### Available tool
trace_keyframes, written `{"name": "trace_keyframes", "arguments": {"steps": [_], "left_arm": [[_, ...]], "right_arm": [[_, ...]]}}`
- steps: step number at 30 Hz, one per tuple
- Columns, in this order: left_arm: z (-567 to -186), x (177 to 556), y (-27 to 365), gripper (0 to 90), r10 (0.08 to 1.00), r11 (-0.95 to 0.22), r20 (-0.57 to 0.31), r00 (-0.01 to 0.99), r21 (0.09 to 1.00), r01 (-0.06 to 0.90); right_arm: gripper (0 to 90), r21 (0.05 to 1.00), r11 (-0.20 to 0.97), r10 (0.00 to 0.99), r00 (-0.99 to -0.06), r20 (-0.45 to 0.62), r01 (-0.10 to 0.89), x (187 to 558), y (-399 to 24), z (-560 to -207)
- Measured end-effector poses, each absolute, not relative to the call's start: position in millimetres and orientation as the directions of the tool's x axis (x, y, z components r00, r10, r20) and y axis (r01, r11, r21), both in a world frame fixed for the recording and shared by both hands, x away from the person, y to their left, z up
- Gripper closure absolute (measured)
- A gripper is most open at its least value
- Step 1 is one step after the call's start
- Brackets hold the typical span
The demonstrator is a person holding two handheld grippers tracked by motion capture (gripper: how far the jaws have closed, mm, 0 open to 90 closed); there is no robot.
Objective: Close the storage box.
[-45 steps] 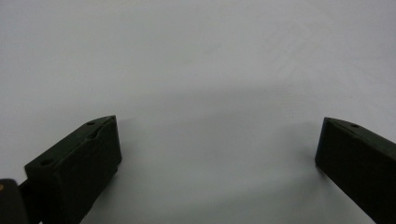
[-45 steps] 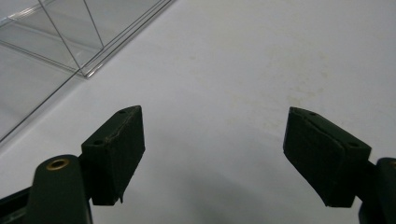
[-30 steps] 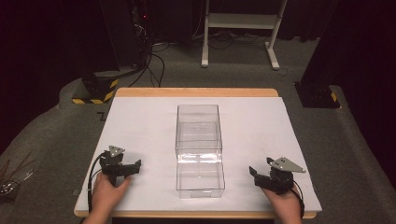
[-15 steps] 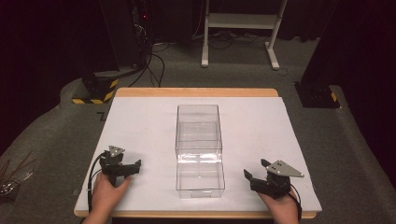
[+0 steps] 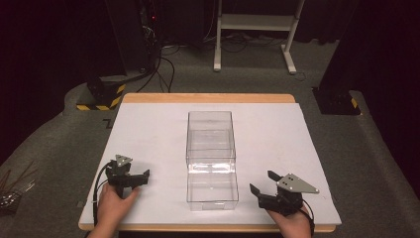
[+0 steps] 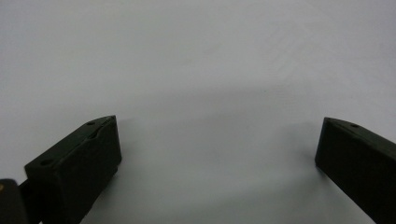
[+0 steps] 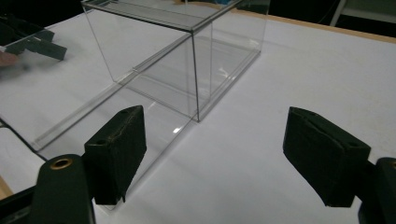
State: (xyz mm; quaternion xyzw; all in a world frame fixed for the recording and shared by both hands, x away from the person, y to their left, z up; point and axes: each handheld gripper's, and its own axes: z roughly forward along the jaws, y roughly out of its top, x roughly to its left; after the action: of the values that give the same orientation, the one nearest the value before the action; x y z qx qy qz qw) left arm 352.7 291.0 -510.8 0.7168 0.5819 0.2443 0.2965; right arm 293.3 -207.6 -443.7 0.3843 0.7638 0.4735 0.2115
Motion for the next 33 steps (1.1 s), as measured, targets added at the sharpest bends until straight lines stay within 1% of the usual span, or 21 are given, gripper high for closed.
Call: {"name": "trace_keyframes", "arguments": {"steps": [18, 24, 33], "left_arm": [[-511, 353, 291, 0.5, 0.979, -0.147, 0.005, 0.204, 0.709, 0.689], [-511, 353, 291, 0.5, 0.979, -0.147, 0.005, 0.204, 0.709, 0.689], [-511, 353, 291, 0.5, 0.979, -0.149, 0.007, 0.204, 0.709, 0.689]], "right_arm": [[20.6, 0.906, 0.243, 0.732, -0.679, 0.062, 0.345, 279, -188, -432], [20.6, 0.907, 0.235, 0.71, -0.699, 0.085, 0.349, 275, -181, -432], [20.2, 0.899, 0.263, 0.679, -0.729, 0.084, 0.349, 272, -171, -437]]}}
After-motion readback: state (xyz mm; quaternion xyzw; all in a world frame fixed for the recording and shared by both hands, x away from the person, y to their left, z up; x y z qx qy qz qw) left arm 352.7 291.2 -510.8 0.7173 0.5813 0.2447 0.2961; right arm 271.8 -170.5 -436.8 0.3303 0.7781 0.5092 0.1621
